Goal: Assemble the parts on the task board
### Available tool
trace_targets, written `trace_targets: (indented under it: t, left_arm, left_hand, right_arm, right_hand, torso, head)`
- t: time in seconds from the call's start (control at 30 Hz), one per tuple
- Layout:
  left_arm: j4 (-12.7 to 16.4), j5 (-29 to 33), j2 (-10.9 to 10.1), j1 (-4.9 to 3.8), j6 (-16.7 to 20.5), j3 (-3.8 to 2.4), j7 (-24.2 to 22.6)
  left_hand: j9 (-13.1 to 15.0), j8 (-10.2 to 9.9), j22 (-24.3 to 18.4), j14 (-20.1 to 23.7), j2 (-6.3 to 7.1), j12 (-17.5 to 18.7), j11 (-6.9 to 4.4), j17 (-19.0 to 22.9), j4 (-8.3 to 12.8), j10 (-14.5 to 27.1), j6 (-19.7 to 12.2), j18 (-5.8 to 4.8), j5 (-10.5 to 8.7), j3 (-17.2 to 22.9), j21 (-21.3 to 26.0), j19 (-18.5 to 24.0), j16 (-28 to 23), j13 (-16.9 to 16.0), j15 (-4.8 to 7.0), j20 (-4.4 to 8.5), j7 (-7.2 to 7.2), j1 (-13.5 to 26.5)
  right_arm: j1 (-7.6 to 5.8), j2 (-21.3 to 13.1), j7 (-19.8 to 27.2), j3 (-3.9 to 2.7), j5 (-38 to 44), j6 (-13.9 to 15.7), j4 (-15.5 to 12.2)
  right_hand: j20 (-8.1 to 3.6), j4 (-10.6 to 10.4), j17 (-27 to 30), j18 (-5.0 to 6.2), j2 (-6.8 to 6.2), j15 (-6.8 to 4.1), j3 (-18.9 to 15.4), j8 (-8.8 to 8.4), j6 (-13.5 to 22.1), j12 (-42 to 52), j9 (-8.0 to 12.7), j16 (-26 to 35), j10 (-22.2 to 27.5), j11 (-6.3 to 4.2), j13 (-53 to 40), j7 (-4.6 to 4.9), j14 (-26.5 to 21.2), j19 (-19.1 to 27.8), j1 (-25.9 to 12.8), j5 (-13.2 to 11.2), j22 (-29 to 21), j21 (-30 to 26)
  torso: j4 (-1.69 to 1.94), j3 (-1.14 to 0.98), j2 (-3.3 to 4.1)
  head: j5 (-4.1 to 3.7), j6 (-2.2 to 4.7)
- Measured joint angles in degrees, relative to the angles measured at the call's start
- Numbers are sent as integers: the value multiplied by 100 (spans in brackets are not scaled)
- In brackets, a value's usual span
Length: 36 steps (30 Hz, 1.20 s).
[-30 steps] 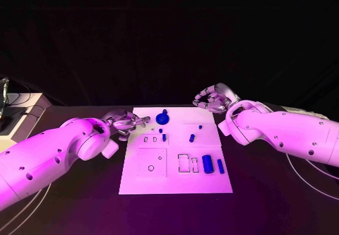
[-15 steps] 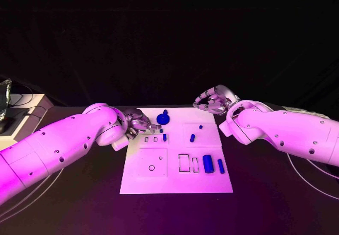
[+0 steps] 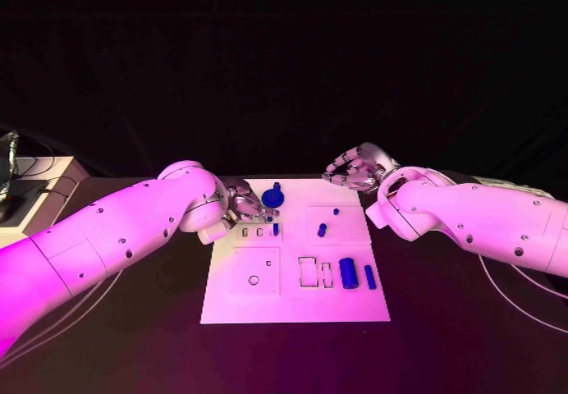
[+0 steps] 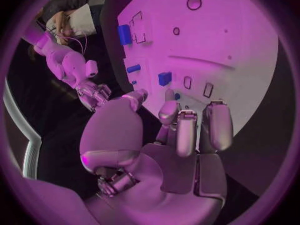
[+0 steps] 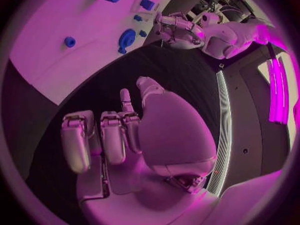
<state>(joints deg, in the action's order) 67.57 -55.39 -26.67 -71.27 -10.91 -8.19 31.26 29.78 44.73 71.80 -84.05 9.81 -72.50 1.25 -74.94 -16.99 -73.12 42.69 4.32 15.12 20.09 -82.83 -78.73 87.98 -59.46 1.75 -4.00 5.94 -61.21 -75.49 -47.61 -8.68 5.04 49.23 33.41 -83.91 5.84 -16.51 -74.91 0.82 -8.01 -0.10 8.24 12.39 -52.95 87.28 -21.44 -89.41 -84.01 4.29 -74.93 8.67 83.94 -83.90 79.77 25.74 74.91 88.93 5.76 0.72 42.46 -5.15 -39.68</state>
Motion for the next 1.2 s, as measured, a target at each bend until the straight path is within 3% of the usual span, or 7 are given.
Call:
trace_targets:
  t: [0.27, 0.5, 1.2]
  left_arm:
    - [-113, -38, 157, -14, -182, 8, 76]
    - [-254, -63, 234, -18, -333, 50, 109]
    - [-511, -83, 429, -21, -602, 89, 110]
  left_hand:
    - [12, 0, 0, 0, 0, 24, 21, 0, 22, 22, -34, 1, 0, 58, 0, 0, 0, 35, -1, 0, -9, 0]
    - [18, -29, -1, 0, 0, 49, 41, 1, 37, 42, -41, 1, 0, 84, 0, 0, 0, 49, -1, 0, 0, 0]
    - [56, -29, -2, 1, -8, 107, 60, 2, 26, 105, -61, 2, 0, 228, 0, 1, 22, 133, -1, 0, 20, -56]
  right_arm:
    - [0, 37, -47, 0, 24, -9, 13]
    - [0, 58, -51, 0, 31, -2, 47]
    - [-1, 123, -36, 0, 31, 33, 89]
  right_hand:
    - [0, 0, 0, 0, 0, 0, 0, 0, 0, 0, 0, 0, 0, 0, 1, 0, 0, 0, 0, 0, 0, 0]
    - [0, -16, 0, 0, -23, 0, 16, 0, 0, -32, -5, 31, 0, 0, 1, 0, 0, 0, -23, 0, 4, -57]
    - [1, 0, 0, 0, -23, 0, 32, 0, 0, -32, -4, 32, 0, 0, -2, 0, 0, 0, -23, 0, 3, -57]
  torso:
    - [9, 14, 5]
    - [6, 21, 10]
    - [13, 24, 14]
  head:
    - [5, -16]
    - [9, -32]
    - [-2, -81]
